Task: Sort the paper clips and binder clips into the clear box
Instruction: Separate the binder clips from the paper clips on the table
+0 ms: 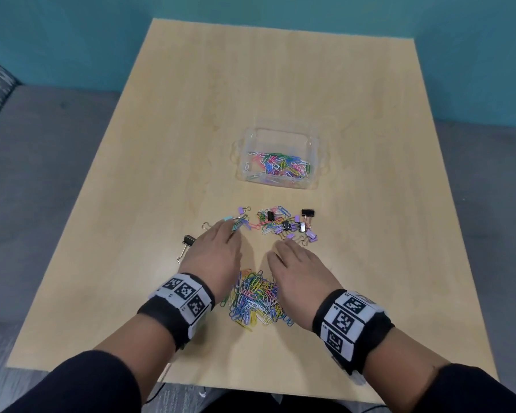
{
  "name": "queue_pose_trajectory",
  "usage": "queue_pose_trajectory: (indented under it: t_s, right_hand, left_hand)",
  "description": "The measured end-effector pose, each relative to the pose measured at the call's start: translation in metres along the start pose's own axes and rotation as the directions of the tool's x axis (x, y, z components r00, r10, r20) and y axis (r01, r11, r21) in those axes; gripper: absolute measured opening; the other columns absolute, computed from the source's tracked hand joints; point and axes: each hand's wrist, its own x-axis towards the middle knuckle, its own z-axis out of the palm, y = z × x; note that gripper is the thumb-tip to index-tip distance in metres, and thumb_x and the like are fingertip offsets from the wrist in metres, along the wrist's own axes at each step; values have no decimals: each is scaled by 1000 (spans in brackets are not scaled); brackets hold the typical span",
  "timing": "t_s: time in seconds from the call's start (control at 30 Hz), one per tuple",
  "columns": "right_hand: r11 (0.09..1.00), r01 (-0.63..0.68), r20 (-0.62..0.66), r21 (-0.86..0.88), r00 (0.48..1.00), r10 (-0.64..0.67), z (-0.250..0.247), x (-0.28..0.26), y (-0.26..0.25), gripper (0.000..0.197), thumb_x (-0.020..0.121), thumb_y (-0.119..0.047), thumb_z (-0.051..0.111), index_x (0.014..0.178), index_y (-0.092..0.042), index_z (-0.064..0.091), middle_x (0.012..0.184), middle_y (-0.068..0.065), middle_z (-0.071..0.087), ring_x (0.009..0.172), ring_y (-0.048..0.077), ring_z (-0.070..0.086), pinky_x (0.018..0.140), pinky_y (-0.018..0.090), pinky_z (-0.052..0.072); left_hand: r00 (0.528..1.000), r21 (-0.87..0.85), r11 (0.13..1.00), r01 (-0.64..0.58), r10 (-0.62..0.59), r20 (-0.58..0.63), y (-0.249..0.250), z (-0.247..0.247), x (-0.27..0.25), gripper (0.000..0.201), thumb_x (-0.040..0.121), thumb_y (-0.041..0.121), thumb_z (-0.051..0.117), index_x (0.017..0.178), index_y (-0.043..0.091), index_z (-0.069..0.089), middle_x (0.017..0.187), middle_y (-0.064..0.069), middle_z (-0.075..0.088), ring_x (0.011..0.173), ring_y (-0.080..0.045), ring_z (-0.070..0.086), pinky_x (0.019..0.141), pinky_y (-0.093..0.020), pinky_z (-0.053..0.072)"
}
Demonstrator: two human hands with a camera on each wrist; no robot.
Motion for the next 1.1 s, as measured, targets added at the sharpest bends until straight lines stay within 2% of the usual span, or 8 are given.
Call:
queue_pose_trajectory:
  t_s: [0.17, 0.3, 0.47, 0.6, 0.77, 0.9, 1.0, 1.1]
  right_hand:
    - [1000, 11, -26, 10, 1000, -11, -1, -1, 0, 58, 71, -16, 56, 127, -3, 47, 134, 17, 46, 130, 39, 37, 103, 50, 37]
    - [995, 98, -46, 1, 994, -98, -5, 10, -9, 61, 71, -15, 60, 129, -1, 47, 134, 16, 48, 129, 39, 38, 103, 50, 37]
    - [990, 137, -52, -13, 989, -137, -13, 30, -18, 63, 72, -13, 57, 133, 1, 44, 137, 17, 45, 132, 38, 34, 106, 51, 33]
    - [993, 117, -89, 6, 989, -116, -16, 30, -21, 55, 72, -14, 56, 126, -2, 50, 131, 16, 51, 128, 38, 40, 104, 48, 35]
    - [996, 89, -71, 29, 994, -87, -14, 28, -18, 49, 73, -15, 58, 121, -3, 53, 123, 15, 55, 123, 38, 44, 103, 49, 37]
    - [993, 87, -74, 75, 994, -81, -17, 24, -16, 41, 71, -14, 58, 112, -15, 58, 111, 7, 59, 111, 33, 50, 95, 45, 43]
    - [988, 75, -55, 132, 996, -68, -19, 18, -14, 43, 71, -15, 54, 110, -31, 58, 105, -3, 56, 105, 25, 48, 92, 39, 43]
    - [990, 55, -46, 128, 998, -50, -19, 13, -11, 40, 71, -16, 56, 110, -26, 58, 101, 0, 57, 101, 27, 50, 87, 39, 46]
  left_hand:
    - [996, 17, 998, 57, -55, -74, 2, -8, 3, 31, 70, 11, 68, 99, 3, 63, 118, -21, 57, 104, -41, 55, 80, -46, 51]
    - [964, -54, 968, 245, -249, -91, -5, -20, 18, 40, 75, 20, 66, 113, 9, 57, 110, -12, 59, 94, -37, 52, 70, -42, 45]
    - [989, 7, 990, 144, -143, -45, -20, -17, 31, 28, 74, 18, 68, 100, 13, 62, 94, -8, 63, 83, -34, 53, 65, -39, 42]
    - [984, -210, 966, 150, -166, -64, -19, -25, 24, 37, 70, 20, 64, 107, 19, 62, 88, -2, 67, 84, -32, 56, 70, -39, 46]
    - [938, -639, 687, 347, -268, 221, -25, -45, 13, 30, 68, 22, 60, 96, 27, 55, 74, 13, 68, 69, -9, 62, 69, -32, 52]
    - [936, -599, 724, 342, -209, 282, -24, -55, 13, 17, 71, 23, 64, 86, 23, 57, 67, 9, 65, 63, -11, 59, 60, -28, 48]
    - [881, -768, 436, 469, -169, 442, -22, -65, 12, 11, 73, 13, 64, 79, 3, 61, 53, 4, 61, 49, -14, 51, 51, -24, 38]
    - [817, -775, 260, 576, -136, 561, -21, -67, 9, 4, 79, 7, 59, 78, 4, 61, 62, -9, 61, 50, -19, 55, 46, -21, 36]
